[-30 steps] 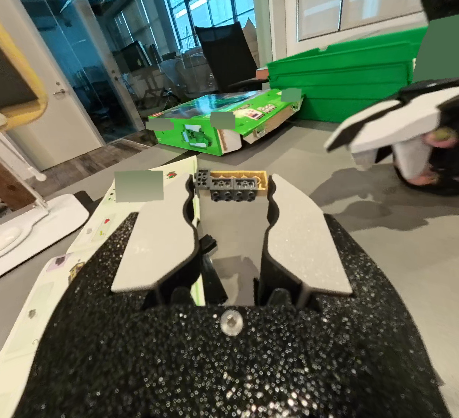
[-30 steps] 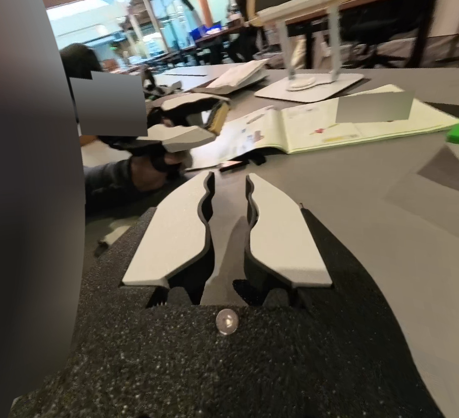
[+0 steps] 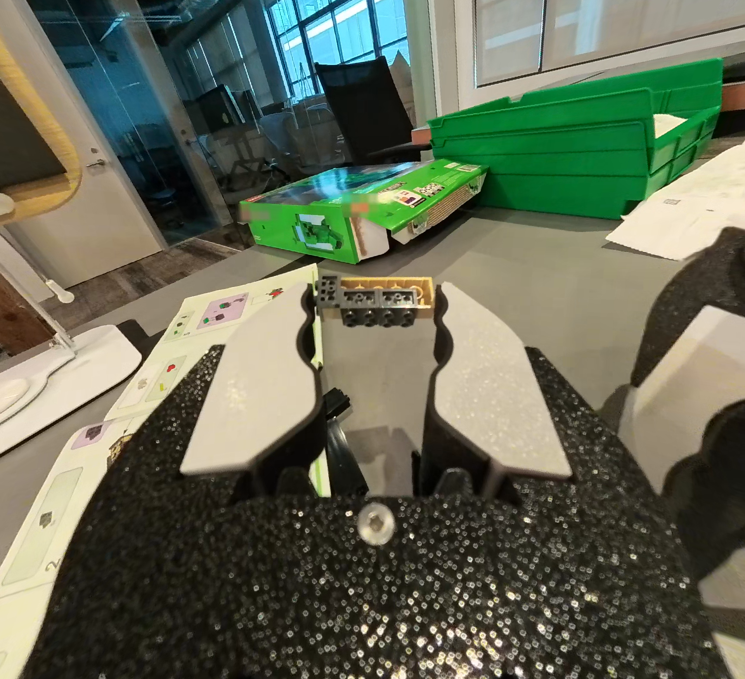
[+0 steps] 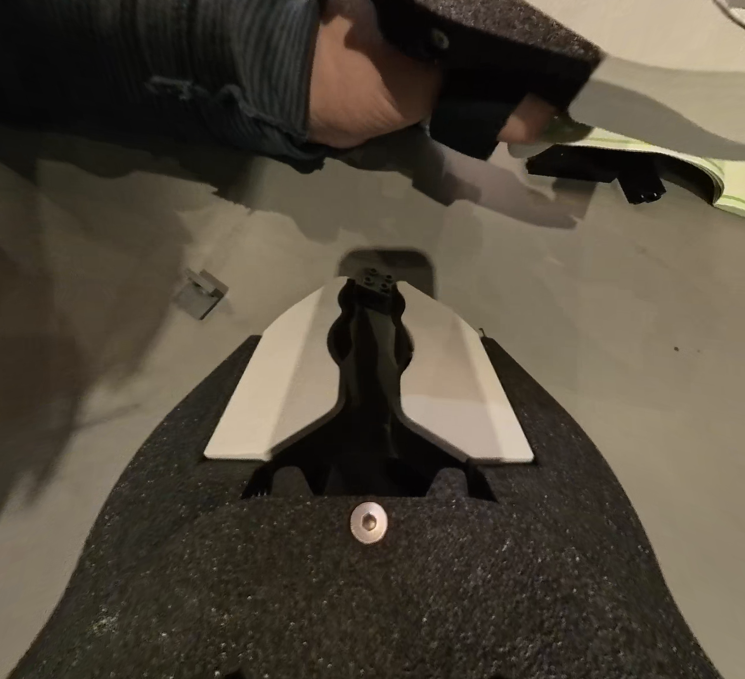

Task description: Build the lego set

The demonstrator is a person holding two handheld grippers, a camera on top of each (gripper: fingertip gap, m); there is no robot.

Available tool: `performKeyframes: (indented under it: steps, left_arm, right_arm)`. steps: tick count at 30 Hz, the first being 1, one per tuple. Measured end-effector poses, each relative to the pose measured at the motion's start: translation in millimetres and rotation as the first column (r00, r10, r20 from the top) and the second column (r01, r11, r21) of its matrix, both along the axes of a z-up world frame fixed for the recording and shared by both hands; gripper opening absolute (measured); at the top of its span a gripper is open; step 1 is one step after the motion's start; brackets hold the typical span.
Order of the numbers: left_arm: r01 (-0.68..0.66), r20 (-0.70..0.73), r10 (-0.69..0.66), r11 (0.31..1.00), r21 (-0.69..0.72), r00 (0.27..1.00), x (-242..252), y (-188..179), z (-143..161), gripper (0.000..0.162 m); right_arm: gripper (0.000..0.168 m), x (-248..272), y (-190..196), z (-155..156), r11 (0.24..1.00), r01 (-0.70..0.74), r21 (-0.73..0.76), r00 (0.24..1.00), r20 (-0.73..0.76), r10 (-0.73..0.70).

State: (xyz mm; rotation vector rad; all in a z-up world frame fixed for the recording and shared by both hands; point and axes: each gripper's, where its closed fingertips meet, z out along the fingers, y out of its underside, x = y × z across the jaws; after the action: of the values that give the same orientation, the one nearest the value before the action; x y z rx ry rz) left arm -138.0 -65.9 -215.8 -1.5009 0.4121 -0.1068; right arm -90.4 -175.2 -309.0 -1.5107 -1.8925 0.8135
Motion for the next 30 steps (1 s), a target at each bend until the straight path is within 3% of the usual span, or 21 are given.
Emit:
performKeyframes:
  steps: [13,16,26,30]
  left_arm:
    - [0.006,-0.001,-0.006,1.000,-0.008,1.000,0.7,0.5,-1.1,0.057]
    - [0.009,-0.003,-0.009,1.000,-0.010,1.000,1.2,0.5,-1.4,0.057]
    - [0.015,-0.008,-0.016,1.000,-0.018,1.000,2.5,0.6,-2.5,0.057]
    - [0.017,-0.011,-0.018,1.000,-0.019,1.000,3.1,0.6,-2.8,0.057]
  right_arm:
    - [0.021,31.4,71.1,14.5,0.964,0.261,-0.044,0.960,-0.095,-0.264]
    - [0.027,35.2,73.4,14.2,0.963,0.262,-0.069,0.960,-0.088,-0.267]
    - [0.027,43.8,72.9,4.4,0.968,0.242,-0.070,0.970,-0.017,-0.244]
    - [0.014,42.3,58.3,8.6,0.975,0.163,-0.151,0.985,-0.032,-0.169]
